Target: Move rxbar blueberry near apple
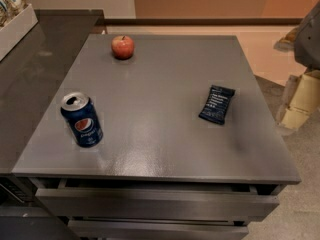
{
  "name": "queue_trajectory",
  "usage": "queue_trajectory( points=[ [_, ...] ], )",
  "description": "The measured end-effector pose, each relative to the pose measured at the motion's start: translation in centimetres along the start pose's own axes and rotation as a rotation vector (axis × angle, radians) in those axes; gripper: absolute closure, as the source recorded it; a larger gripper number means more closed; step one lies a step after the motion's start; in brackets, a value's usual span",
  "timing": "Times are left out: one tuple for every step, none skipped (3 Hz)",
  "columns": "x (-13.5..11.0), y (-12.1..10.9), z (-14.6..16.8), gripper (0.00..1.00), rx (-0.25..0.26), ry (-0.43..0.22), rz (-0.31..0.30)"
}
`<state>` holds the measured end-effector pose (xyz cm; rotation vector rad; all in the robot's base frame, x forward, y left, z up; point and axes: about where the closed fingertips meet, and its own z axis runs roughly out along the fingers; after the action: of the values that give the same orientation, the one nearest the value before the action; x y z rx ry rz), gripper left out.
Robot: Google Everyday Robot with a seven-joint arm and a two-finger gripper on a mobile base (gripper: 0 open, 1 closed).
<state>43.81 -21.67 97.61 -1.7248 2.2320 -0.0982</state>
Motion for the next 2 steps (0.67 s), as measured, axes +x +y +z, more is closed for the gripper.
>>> queue_trajectory(
  points=[
    [0.00,0.00,0.00,0.00,0.000,0.000,0.000],
    [-0.40,-0.13,0.24,0.00,0.001,-0.014,-0.026]
  ],
)
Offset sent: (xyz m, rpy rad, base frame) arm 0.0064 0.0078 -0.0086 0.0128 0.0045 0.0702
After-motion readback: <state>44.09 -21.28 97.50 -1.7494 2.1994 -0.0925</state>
